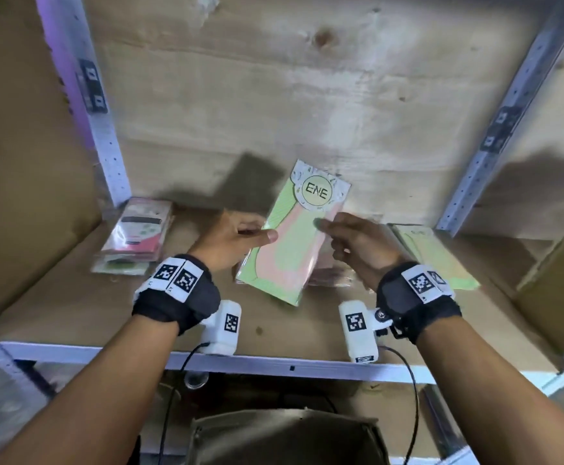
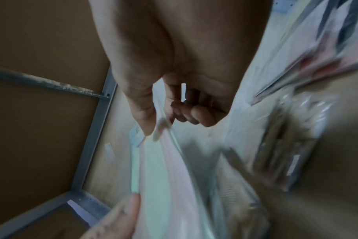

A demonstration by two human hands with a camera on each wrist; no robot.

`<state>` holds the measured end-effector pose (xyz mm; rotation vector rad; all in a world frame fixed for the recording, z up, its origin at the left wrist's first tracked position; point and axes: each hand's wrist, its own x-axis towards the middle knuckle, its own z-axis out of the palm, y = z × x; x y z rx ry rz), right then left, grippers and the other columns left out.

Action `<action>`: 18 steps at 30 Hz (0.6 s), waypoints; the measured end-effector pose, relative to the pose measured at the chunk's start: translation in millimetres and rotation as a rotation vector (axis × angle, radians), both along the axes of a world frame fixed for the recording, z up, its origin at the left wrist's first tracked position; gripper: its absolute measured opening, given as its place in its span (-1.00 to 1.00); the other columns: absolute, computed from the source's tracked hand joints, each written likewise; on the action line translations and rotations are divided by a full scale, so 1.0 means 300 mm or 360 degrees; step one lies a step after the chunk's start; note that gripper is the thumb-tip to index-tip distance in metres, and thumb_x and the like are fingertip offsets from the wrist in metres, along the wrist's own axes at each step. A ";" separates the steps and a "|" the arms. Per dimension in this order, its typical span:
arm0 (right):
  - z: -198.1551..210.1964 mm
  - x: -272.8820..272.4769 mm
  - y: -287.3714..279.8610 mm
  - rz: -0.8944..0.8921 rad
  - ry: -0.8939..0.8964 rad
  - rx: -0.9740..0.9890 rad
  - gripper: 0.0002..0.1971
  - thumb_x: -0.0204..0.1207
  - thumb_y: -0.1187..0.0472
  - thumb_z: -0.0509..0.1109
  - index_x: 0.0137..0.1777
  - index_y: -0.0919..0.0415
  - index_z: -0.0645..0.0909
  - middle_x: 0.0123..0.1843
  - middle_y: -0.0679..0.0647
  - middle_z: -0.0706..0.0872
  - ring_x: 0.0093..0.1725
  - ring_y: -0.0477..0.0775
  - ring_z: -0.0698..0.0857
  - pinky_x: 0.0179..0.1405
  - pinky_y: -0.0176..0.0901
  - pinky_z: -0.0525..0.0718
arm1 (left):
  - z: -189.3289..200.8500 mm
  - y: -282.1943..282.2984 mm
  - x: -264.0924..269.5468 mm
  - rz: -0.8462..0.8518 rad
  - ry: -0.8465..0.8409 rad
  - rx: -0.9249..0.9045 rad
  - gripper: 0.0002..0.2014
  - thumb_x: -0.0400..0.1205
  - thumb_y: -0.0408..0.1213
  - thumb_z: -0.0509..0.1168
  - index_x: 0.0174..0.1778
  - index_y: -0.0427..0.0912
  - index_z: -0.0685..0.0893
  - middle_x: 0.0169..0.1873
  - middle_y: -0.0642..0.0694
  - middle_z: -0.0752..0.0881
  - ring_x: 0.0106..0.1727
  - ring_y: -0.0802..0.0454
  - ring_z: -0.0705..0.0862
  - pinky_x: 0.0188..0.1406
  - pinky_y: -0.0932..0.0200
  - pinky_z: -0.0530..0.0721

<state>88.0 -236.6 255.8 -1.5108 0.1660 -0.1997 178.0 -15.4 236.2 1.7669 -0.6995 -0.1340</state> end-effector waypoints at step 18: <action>-0.185 -0.069 -0.171 -0.0065 0.0117 0.0147 -0.72 0.66 0.36 0.32 0.30 0.50 0.59 0.06 0.37 0.72 -0.04 0.30 0.64 -0.12 0.03 0.55 | -0.133 -0.255 -0.019 -0.0180 0.0704 -0.0232 -0.68 0.64 -0.22 0.39 0.23 -0.35 0.75 0.02 -0.25 0.83 -0.16 -0.01 0.77 -0.19 0.24 0.76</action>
